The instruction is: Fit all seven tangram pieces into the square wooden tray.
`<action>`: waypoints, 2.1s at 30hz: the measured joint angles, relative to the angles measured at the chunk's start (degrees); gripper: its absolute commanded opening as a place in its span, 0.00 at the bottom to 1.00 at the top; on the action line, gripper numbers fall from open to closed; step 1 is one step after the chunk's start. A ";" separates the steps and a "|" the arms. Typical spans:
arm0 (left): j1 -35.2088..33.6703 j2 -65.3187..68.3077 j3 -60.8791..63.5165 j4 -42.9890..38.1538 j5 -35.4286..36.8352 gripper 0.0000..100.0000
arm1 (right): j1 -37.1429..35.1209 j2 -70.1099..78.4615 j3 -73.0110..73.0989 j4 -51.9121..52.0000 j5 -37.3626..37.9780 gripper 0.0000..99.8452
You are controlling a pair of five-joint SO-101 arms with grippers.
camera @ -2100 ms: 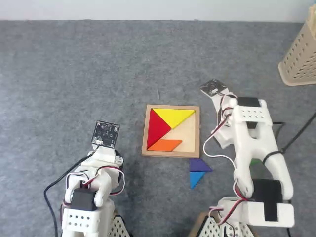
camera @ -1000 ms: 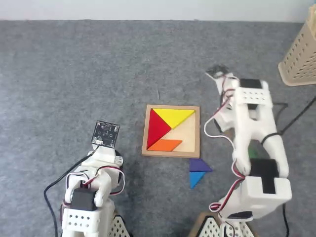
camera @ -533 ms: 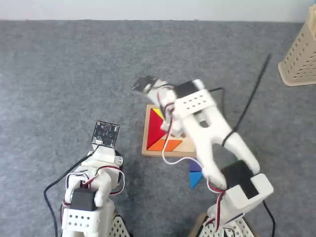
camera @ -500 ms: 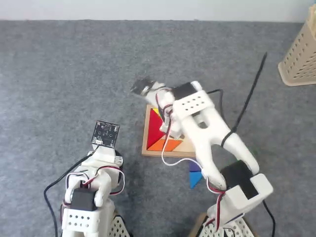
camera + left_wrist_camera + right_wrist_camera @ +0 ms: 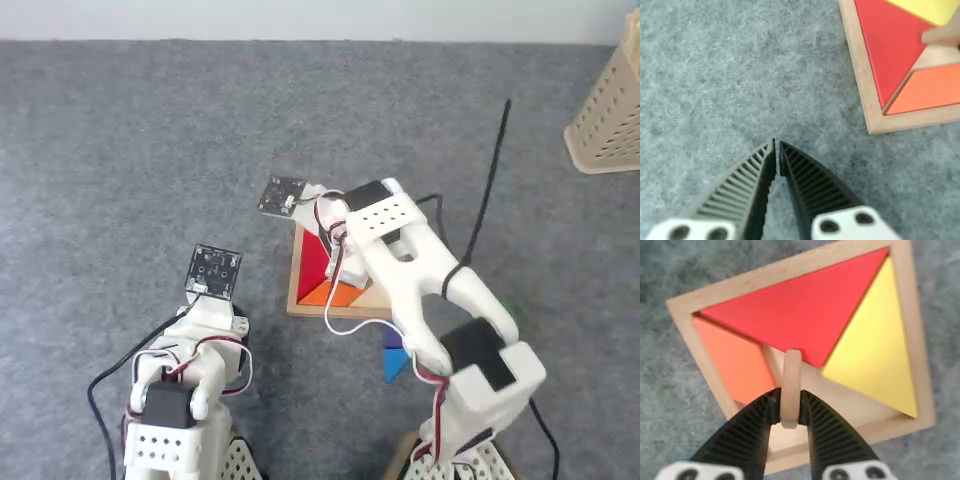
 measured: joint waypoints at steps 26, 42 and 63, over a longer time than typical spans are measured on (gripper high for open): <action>0.00 0.00 0.00 0.00 0.00 0.01 | 0.18 4.31 -2.46 1.23 3.34 0.10; 0.00 0.00 0.00 0.00 0.00 0.01 | 1.05 -0.35 0.79 1.05 2.37 0.16; 0.00 0.00 0.00 0.00 0.00 0.01 | 2.20 -3.34 2.37 -5.36 -8.26 0.11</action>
